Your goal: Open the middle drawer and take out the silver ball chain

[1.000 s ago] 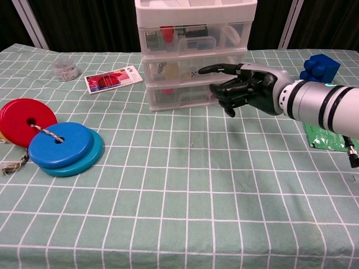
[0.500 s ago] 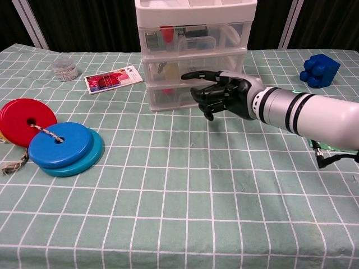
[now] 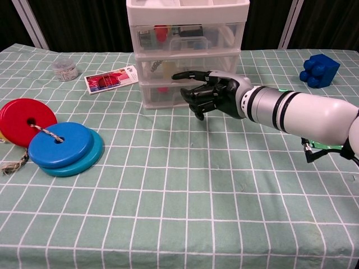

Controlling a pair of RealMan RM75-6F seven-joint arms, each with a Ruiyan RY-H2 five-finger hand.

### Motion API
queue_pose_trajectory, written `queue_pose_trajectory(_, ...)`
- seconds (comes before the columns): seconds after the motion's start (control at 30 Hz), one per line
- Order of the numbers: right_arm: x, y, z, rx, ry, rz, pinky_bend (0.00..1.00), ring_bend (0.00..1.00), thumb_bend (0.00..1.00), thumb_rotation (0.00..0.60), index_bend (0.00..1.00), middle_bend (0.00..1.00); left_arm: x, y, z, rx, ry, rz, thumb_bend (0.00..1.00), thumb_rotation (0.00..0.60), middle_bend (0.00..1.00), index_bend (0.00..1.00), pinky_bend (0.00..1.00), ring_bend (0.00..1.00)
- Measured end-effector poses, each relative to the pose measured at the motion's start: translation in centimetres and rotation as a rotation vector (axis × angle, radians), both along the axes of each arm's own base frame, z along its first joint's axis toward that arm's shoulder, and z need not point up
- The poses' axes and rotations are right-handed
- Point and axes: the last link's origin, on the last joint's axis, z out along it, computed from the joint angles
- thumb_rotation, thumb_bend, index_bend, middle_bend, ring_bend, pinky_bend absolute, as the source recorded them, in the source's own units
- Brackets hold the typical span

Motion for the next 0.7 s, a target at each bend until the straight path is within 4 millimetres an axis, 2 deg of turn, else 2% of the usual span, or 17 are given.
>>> queue_pose_trajectory(0.27, 0.1, 0.0, -0.3, 0.006, 0.006, 0.008, 0.73, 0.71, 0.48, 0.600, 0.26, 0.79, -0.1, -0.1, 0.0, -0.001, 0.000, 0.003, 0.04, 0.600, 0.22, 0.30, 0.20, 0.18)
queue_pose_trajectory(0.7, -0.2, 1.1, -0.2, 0.005, 0.007, 0.031, 0.73, 0.71, 0.48, 0.600, 0.27, 0.78, -0.2, -0.1, 0.0, 0.000, -0.001, 0.002, 0.04, 0.600, 0.22, 0.30, 0.20, 0.18)
